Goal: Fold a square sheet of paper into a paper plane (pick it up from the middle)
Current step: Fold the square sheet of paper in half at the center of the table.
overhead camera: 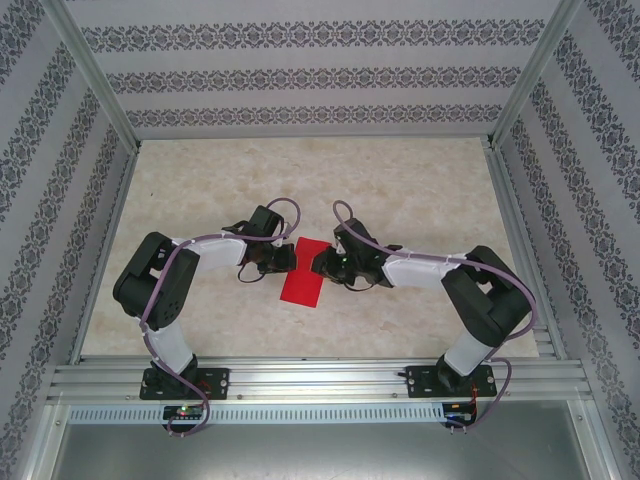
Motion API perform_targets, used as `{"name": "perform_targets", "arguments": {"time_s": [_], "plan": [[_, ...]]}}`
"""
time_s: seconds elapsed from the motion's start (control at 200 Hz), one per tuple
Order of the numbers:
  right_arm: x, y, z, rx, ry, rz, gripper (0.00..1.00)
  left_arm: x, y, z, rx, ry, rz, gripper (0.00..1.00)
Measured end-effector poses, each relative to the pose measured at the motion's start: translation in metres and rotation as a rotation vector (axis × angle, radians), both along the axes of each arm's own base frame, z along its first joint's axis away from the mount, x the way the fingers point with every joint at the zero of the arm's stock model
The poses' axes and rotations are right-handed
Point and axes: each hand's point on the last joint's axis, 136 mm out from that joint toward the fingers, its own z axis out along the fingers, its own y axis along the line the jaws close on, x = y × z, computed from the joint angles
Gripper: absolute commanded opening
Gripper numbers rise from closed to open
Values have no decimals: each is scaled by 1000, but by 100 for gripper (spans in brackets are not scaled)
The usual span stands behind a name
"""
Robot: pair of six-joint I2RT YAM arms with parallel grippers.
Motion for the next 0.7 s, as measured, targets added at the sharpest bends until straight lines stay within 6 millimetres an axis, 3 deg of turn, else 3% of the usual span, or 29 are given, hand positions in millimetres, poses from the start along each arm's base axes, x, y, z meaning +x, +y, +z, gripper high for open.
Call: {"name": "perform_targets", "arguments": {"time_s": [0.125,0.285,0.505,0.699], "plan": [[-17,15,-5,11,9,38,25,0,0,1,3,3,0,7],[-42,12,-38,-27,76,52,25,0,1,0,7,6,1,7],[-43,9,-30,-37,57,44,26,-1,1,0,8,8,1,7],[-57,22,-16,-7,27,94,26,-1,1,0,8,8,1,7]]}}
